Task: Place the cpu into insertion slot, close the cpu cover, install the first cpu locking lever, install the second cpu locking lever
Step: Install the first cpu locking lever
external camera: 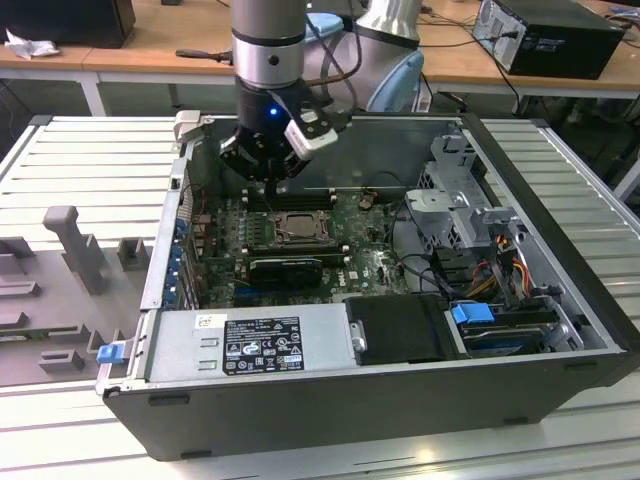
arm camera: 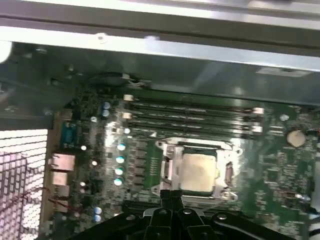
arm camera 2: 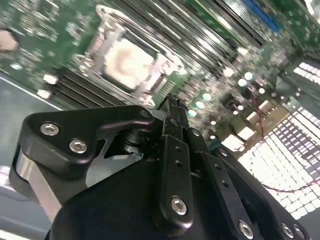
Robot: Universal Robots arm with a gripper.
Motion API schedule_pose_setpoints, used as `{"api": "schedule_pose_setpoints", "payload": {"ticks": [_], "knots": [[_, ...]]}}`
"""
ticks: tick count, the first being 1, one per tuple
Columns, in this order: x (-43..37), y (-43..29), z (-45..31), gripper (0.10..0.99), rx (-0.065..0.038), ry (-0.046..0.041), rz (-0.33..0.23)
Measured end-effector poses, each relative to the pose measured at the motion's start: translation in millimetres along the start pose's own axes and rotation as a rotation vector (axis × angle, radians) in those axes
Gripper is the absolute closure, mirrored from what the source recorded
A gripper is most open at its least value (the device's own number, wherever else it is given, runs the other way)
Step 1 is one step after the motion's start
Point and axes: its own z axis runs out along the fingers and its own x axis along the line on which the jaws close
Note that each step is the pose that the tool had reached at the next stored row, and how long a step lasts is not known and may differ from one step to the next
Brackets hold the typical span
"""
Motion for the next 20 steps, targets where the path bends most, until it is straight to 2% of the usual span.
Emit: {"api": "schedule_pose_setpoints", "payload": {"ticks": [1,3,4,5,7,9,11,12,14,16,19,20], "knots": [[12.1,1.2,4.9,0.98,0.0,0.0001,0.0],[22.3,2.4,9.1,0.98,0.0,0.0001,0.0],[34.0,5.2,13.2,0.98,0.0,0.0,0.0],[38.7,7.3,15.3,0.98,0.0,0.0,0.001],[40.5,9.7,18.1,0.98,0.0,0.0002,0.004],[40.2,18.8,20.4,0.98,0.0,-0.0001,0.006],[39.0,31.1,20.9,0.98,0.0,0.0,0.006],[38.1,40.9,21.0,0.98,0.0,0.0,0.006],[34.8,46.4,21.2,0.98,0.0,0.0,0.006],[26.9,49.7,21.2,0.98,0.001,0.0002,0.006],[12.9,54.6,21.2,0.98,0.003,0.0009,0.006],[5.3,56.5,21.3,0.98,0.003,0.0015,0.006]]}}
